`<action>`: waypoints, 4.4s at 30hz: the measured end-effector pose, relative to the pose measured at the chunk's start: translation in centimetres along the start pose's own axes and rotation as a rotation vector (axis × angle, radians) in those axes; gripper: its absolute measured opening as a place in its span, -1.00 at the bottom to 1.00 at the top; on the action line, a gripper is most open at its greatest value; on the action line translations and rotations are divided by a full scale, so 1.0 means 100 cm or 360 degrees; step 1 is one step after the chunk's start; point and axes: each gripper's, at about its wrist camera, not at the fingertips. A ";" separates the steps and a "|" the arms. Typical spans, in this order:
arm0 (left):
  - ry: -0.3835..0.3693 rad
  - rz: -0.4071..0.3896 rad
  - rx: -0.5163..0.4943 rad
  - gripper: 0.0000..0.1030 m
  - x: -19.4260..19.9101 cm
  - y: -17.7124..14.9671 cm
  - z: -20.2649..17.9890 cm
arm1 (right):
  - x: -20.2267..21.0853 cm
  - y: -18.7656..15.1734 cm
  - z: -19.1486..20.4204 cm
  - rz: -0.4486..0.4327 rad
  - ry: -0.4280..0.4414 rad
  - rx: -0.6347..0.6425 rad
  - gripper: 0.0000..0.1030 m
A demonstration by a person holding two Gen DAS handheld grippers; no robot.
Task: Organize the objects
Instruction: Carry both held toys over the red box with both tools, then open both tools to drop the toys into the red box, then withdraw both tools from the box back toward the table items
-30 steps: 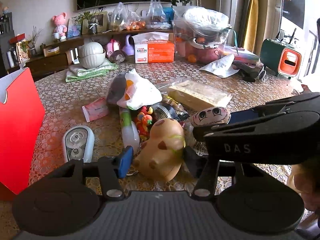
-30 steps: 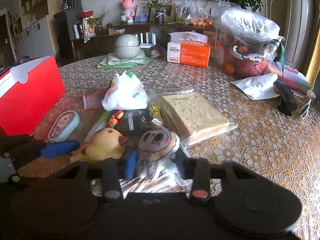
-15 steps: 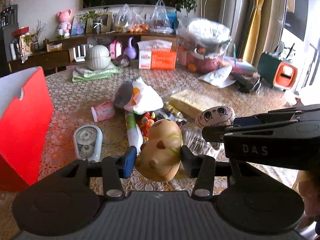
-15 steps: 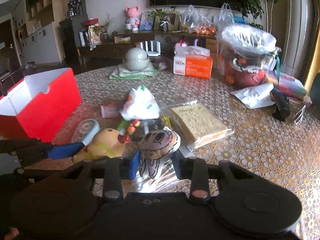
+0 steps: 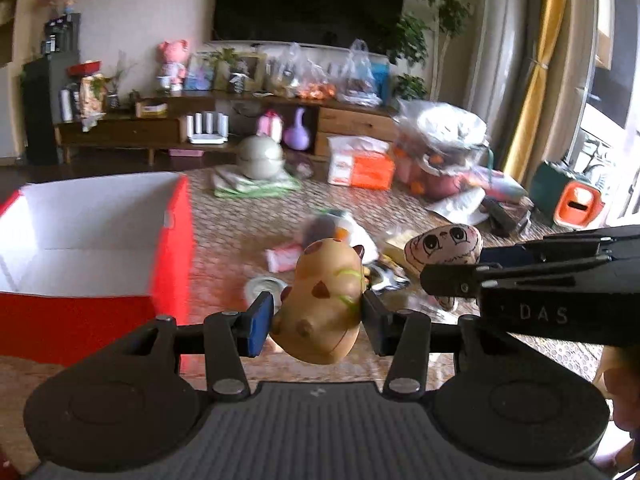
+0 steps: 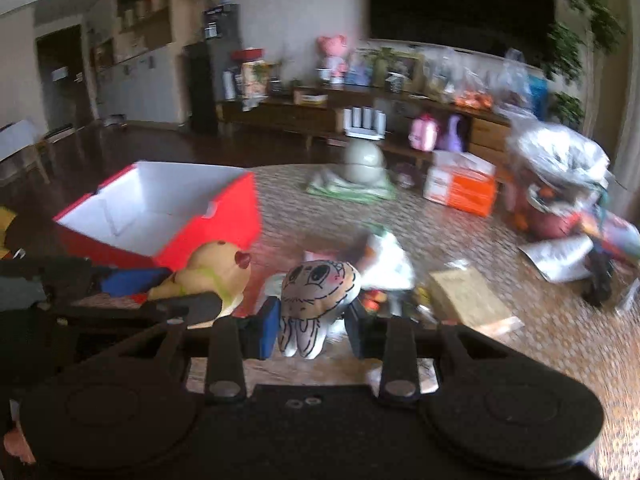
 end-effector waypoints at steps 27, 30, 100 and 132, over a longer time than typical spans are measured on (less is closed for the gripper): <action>0.0467 0.0127 0.0114 -0.10 0.060 0.049 0.200 | -0.108 0.086 0.172 0.0110 0.0241 0.0339 -0.34; 0.0478 0.0199 0.0099 -0.10 0.047 0.054 0.220 | -0.128 0.086 0.182 0.0184 0.0265 0.0356 -0.34; 0.0360 0.0221 0.0117 0.37 0.069 0.069 0.129 | 0.003 0.044 0.074 0.0020 0.0299 0.0067 0.43; 0.0191 0.0037 0.0064 1.00 0.008 -0.004 0.003 | 0.033 -0.073 -0.087 -0.0108 -0.0299 -0.0032 0.65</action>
Point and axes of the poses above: each gripper's, at about its wrist camera, not at the fingertips, and x roughly against the way its jaws point, z to its left, y to its top, and after that the axes turned 14 degrees about -y, right-handed
